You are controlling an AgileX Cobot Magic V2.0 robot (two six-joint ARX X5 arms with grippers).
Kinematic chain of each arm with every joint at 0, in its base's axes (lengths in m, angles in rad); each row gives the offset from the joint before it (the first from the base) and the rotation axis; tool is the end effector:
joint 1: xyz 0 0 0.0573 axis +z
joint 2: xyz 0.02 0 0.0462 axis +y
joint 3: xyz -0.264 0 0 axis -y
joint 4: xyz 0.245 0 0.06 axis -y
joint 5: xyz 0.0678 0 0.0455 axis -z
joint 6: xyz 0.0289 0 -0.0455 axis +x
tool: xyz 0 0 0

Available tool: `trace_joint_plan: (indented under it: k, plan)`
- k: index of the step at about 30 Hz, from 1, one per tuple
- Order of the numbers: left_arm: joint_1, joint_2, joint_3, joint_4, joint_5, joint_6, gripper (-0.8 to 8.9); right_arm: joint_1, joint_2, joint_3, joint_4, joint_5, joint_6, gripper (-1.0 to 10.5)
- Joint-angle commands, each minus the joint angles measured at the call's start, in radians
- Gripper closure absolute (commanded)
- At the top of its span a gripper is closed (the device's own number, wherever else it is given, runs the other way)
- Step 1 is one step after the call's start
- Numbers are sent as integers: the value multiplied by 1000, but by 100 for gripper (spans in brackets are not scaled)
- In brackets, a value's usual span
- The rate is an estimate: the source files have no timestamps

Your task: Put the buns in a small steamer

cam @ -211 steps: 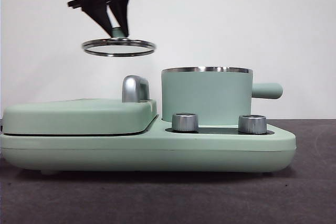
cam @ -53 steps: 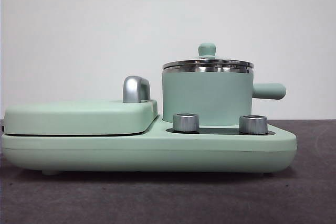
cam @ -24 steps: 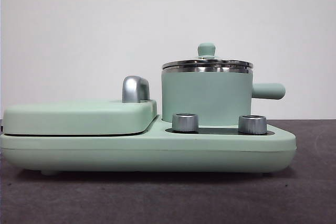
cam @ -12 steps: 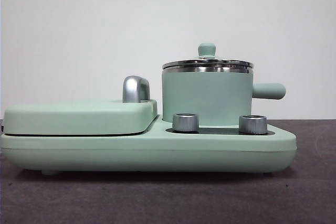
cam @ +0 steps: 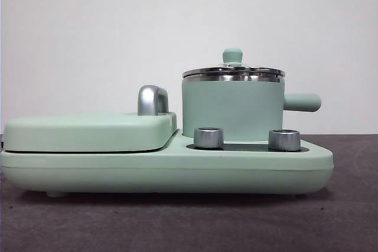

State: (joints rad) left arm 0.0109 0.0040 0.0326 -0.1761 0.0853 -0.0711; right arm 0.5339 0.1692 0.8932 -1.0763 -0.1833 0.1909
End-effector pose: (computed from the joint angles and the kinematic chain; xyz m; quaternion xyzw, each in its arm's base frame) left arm 0.0948 -0.0014 0.1573 -0.0390 0.0749 -0.0345 0.9958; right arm -0.0080 0.0014 0.3220 0.0574 0.2047 0.3275 0.9206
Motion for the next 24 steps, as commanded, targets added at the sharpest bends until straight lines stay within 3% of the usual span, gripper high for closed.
trace_joint_plan:
  k: [1, 5, 10, 15, 24]
  plan:
    - [2, -1, -19, -8, 0, -5, 807, -69, -10, -39, 55, 3, -2, 930]
    - [2, -1, -19, -9, 0, -5, 807, -188, -49, -192, 242, 7, -18, 931]
    - [2, -1, -19, -9, 0, -5, 807, -347, -84, -464, 675, 36, -69, 931]
    - [2, -1, -19, -9, 0, -5, 807, -438, -94, -666, 974, 39, -70, 931]
    - [2, -1, -19, -9, 0, -5, 807, -456, -112, -869, 1096, 138, -80, 931]
